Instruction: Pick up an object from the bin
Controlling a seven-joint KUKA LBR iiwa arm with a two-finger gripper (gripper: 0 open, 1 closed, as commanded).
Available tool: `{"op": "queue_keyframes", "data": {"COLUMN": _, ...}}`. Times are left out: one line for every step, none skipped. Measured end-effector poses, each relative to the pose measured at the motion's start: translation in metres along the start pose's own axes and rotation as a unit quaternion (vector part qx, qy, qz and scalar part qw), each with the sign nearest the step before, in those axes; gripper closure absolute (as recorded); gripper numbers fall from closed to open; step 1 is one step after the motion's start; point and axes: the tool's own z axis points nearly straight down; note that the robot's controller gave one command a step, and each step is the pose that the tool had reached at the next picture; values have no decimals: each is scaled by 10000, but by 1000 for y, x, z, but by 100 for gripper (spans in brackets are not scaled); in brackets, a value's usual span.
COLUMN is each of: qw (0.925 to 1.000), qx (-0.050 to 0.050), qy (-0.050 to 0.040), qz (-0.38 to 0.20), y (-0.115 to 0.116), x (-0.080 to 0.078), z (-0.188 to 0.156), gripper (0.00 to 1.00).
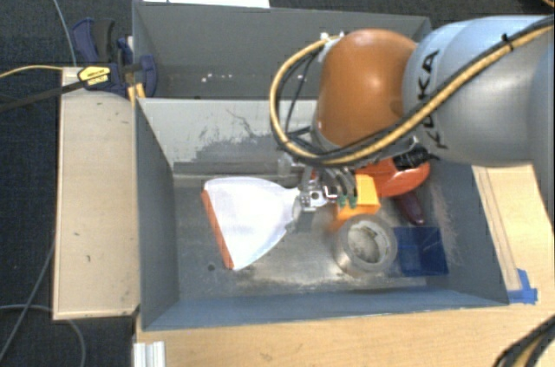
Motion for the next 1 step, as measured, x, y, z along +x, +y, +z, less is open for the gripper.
{"op": "queue_keyframes", "data": {"qw": 10000, "qx": -4, "qy": -42, "qz": 24, "y": -1, "x": -2, "z": -5, "gripper": 0}}
